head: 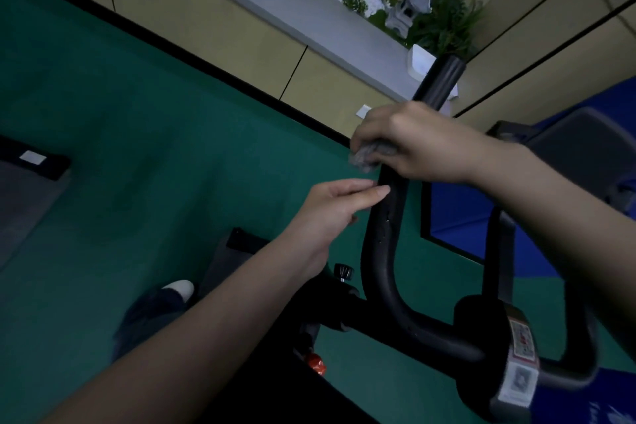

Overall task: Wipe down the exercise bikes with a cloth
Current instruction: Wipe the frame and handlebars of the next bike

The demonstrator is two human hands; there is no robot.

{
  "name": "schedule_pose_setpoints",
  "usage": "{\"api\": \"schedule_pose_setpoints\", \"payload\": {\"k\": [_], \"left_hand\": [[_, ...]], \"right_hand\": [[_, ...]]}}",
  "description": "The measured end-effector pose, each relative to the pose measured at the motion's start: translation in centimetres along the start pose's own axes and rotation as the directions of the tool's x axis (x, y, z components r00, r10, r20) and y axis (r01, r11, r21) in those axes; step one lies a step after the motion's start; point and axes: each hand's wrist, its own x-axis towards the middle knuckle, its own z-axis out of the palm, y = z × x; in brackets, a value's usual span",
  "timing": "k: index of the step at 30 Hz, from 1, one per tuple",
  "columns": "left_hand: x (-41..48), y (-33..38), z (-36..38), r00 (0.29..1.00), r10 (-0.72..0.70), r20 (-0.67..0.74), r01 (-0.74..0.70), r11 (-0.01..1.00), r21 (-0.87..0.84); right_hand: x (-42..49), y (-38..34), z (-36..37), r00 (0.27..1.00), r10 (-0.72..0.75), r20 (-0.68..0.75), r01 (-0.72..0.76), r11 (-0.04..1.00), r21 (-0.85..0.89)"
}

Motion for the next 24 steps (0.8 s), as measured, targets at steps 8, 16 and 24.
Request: {"api": "schedule_pose_setpoints", "payload": {"k": [8,16,24], "left_hand": [[-0.6,1.0,0.1,0.998,0.055,0.005,-0.055,0.986,0.155],[-1.0,1.7,-0.2,0.993,0.121,0.018,-0.12,0.941,0.317],[0.3,4.3,-1.3,0.947,0.284,0.151,-0.313,0.702,0.64]], "right_hand": [[-5.6,-3.2,5.1,0.699,0.36,-0.617,-0.222,0.93,0.292],[-8.1,-6.8,8.6,0.301,0.791,-0.533,-0.224,0.602,0.767],[-4.2,-4.2,8.6,0.194,0.979,0.061,-0.031,-0.056,0.998]]}}
